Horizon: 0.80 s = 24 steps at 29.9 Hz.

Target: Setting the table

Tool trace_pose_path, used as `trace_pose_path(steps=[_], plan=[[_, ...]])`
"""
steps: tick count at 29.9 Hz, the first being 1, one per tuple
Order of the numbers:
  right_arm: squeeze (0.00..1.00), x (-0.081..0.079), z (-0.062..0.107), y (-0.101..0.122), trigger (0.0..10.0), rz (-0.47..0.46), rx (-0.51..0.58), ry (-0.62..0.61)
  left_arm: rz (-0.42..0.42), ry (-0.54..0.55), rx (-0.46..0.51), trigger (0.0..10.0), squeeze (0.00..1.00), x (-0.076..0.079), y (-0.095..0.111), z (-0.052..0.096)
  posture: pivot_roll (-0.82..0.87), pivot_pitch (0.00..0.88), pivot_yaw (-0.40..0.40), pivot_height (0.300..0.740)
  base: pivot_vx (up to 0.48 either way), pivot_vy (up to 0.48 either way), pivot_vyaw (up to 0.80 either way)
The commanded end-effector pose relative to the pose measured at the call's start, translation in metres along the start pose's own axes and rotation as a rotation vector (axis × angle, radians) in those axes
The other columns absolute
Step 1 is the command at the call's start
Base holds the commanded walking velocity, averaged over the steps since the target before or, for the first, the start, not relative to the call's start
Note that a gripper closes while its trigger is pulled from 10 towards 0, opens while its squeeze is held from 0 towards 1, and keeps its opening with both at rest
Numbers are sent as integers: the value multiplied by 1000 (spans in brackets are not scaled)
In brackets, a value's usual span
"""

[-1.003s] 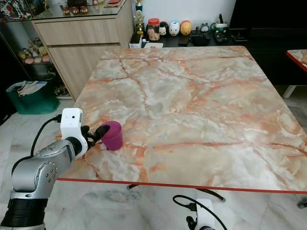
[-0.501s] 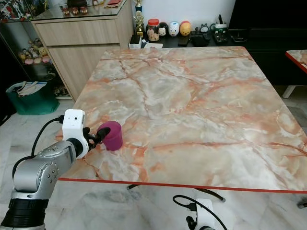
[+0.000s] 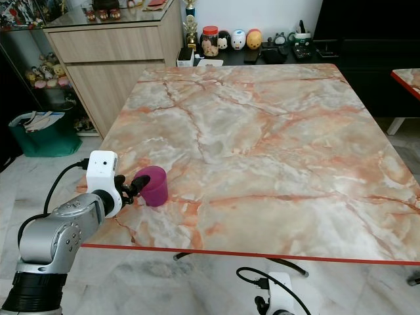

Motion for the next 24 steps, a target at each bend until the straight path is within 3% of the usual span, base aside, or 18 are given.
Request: trace_pose_path(steps=[1,7,24], plan=[[0,-3,0,-1,10000,-4,-5,8,-8,15,-19,706,0,-3,-4,0,-28,0,61,740,0,0,0],[0,-4,0,-1,10000,-4,-5,9,-9,14,-23,0,0,-4,-4,0,-28,0,62,740,0,0,0],[0,-4,0,0,10000,-5,-5,9,-14,14,-20,0,0,-5,-2,1,-25,0,61,740,0,0,0]])
Point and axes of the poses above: a point about 5 cm out from each wrist's last joint towards the gripper, its own z axis pointing back from the gripper into the wrist, its own y axis along the axis of the wrist's last joint, x = y × z, the point moved 4 cm from there along -z, pointing out of the wrist towards the gripper, and after that the axes turned 10 degrees about -z, right-handed, at the moved point
